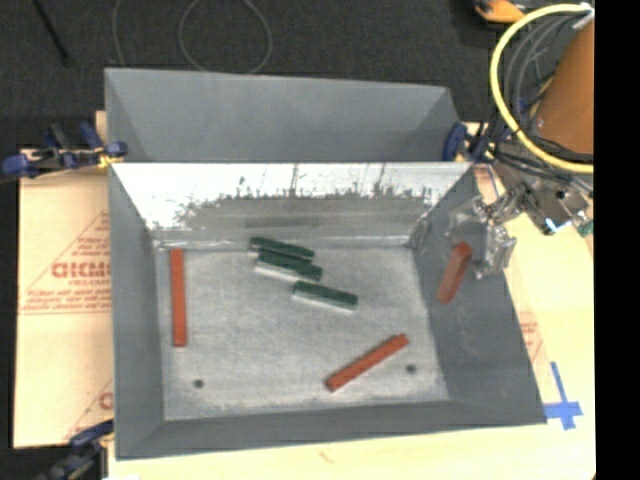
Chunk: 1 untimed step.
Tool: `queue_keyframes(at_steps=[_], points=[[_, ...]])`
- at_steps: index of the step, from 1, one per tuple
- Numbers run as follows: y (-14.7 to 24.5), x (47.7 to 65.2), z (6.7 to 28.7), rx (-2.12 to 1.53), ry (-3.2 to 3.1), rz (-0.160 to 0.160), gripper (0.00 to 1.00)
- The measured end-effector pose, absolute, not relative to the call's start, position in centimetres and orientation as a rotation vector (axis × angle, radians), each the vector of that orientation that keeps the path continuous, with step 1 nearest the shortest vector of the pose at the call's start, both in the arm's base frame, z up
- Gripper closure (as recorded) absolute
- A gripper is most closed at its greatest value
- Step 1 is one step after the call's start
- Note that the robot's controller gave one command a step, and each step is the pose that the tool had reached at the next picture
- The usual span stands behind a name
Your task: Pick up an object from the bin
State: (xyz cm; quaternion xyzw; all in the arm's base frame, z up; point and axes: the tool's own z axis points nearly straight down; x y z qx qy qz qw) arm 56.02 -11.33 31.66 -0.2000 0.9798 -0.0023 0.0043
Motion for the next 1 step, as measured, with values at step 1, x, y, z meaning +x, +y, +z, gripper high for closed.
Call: queue_keyframes(at_steps=[1], points=[[-12.48, 55.42, 27.64, -1.098, 2.943, -0.001, 1.00]])
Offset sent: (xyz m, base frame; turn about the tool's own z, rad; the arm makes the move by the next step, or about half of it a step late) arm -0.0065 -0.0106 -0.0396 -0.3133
